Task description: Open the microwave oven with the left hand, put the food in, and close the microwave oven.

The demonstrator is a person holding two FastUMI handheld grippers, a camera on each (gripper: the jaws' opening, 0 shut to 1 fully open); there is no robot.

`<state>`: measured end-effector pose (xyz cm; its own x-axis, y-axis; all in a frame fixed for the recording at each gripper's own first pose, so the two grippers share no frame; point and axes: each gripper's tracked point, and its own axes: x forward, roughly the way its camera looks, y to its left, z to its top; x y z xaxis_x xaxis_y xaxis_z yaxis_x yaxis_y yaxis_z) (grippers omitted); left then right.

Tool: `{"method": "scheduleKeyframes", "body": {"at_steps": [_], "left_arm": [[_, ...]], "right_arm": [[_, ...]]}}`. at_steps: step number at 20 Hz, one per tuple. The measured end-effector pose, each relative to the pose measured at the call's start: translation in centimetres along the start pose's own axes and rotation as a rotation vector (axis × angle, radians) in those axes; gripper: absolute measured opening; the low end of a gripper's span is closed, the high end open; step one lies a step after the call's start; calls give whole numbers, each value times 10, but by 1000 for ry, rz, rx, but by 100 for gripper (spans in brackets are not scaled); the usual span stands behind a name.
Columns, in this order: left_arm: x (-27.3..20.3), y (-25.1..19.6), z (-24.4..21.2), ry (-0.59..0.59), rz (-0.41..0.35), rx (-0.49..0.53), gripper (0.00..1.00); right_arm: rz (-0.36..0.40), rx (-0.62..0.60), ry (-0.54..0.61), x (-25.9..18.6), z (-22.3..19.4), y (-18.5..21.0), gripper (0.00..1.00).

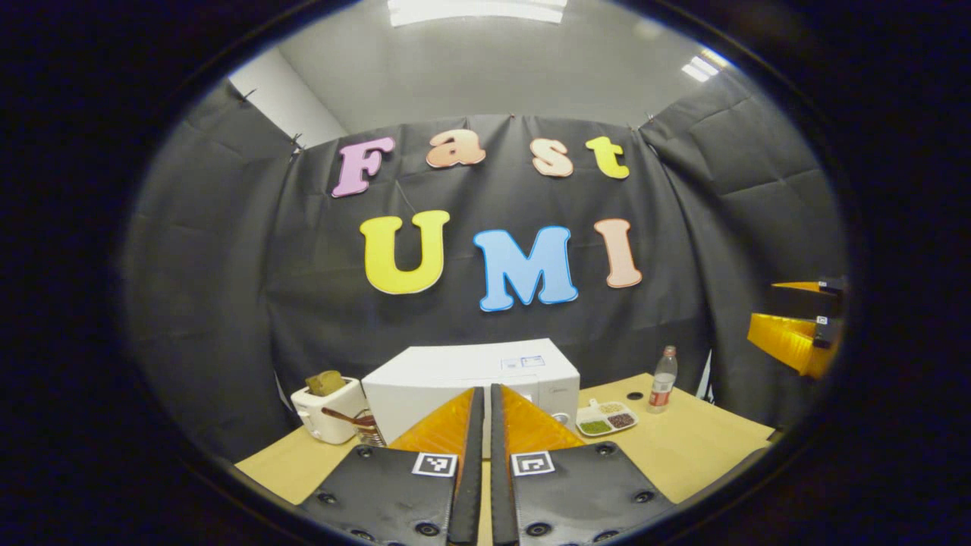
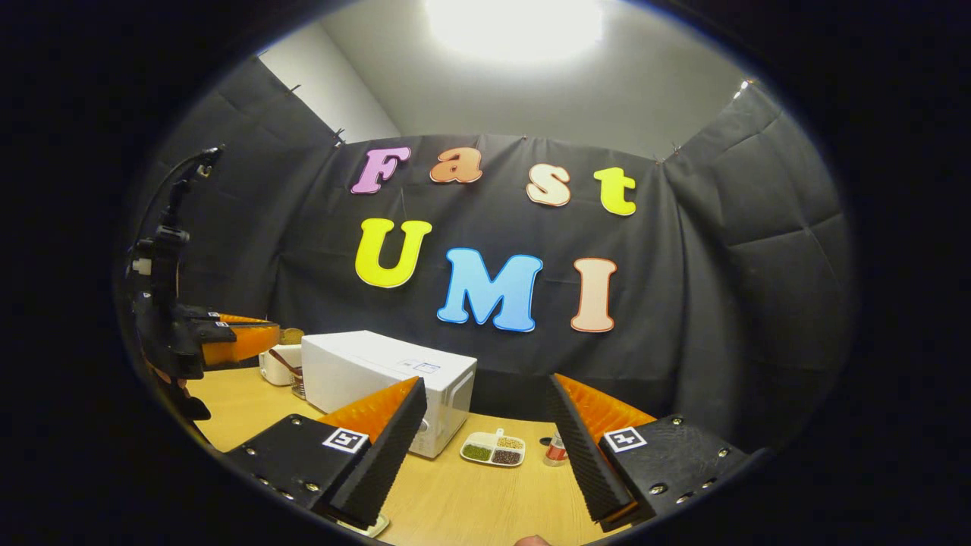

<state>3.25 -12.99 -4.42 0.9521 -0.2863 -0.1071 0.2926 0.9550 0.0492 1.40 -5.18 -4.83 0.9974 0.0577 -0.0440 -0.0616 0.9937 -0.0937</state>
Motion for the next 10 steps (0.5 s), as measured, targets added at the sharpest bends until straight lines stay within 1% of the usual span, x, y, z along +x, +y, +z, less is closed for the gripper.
{"method": "scheduleKeyframes", "body": {"at_steps": [1,2,6,7,8,9,10], "left_arm": [[-12,3,4,-17,5,9,12],[-21,7,9,-36,11,16,24],[-51,19,16,-74,27,10,96],[-54,19,17,-76,26,-5,95],[-56,18,14,-69,27,-18,95],[-56,20,13,-65,28,-25,92],[-57,21,15,-61,30,-27,92]], "right_arm": [[-8,11,8,-5,-1,6,97],[-16,21,12,-10,0,13,97],[-33,51,35,-19,-5,27,97],[-40,48,36,-18,-5,27,97],[-47,48,32,-18,-2,28,97],[-48,56,23,-18,2,29,97],[-47,64,15,-19,4,30,97]]}}
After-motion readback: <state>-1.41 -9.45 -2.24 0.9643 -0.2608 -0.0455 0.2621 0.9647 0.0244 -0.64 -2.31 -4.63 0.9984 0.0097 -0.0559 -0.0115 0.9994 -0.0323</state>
